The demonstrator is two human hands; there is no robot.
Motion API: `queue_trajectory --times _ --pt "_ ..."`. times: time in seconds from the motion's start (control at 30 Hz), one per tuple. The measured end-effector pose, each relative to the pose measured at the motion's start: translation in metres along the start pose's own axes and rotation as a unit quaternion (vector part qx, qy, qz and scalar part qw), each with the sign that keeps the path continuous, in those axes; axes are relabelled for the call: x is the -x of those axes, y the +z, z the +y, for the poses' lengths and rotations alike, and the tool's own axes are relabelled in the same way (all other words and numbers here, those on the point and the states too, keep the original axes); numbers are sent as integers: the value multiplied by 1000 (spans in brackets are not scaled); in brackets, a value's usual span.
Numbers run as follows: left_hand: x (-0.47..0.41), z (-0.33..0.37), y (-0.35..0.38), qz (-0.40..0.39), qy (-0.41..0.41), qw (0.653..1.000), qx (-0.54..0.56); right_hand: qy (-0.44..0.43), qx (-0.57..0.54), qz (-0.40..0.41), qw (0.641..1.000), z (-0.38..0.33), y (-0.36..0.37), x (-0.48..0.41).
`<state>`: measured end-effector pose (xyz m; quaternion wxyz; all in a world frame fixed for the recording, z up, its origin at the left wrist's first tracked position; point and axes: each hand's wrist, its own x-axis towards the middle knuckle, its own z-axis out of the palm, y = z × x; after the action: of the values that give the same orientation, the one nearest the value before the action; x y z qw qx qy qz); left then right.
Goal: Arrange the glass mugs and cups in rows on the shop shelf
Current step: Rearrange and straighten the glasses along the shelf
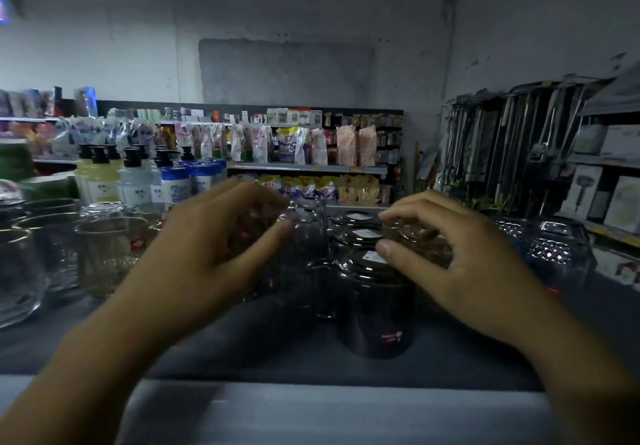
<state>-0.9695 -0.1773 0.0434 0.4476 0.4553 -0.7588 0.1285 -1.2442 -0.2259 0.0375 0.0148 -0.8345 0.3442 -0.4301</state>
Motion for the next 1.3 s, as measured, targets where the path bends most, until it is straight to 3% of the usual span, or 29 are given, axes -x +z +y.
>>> queue_trajectory --times 0.1,0.23,0.4,0.53,0.73,0.93,1.13,1.3 --pt "-30 -18 -25 -32 -5 998 -50 -19 47 -68 996 -14 6 -40" --pt "-76 -62 -43 -135 -10 980 -148 -34 82 -146 985 -30 28 -108" --pt "-110 -115 -37 -192 -25 969 -152 -38 118 -239 963 -32 73 -185" --pt "-117 -136 -20 -185 -47 974 -124 -3 140 -341 929 -33 107 -230" --pt "-119 -148 -6 -93 -101 988 -68 51 120 -490 862 -30 127 -261" --pt "-104 -149 -8 -54 -96 993 -38 74 66 -541 835 -22 137 -271" --pt "-90 -151 -5 -77 -122 990 2 89 -3 -568 818 -14 140 -275" --pt "-87 -153 2 -105 -151 983 18 72 -28 -550 831 -4 143 -275"
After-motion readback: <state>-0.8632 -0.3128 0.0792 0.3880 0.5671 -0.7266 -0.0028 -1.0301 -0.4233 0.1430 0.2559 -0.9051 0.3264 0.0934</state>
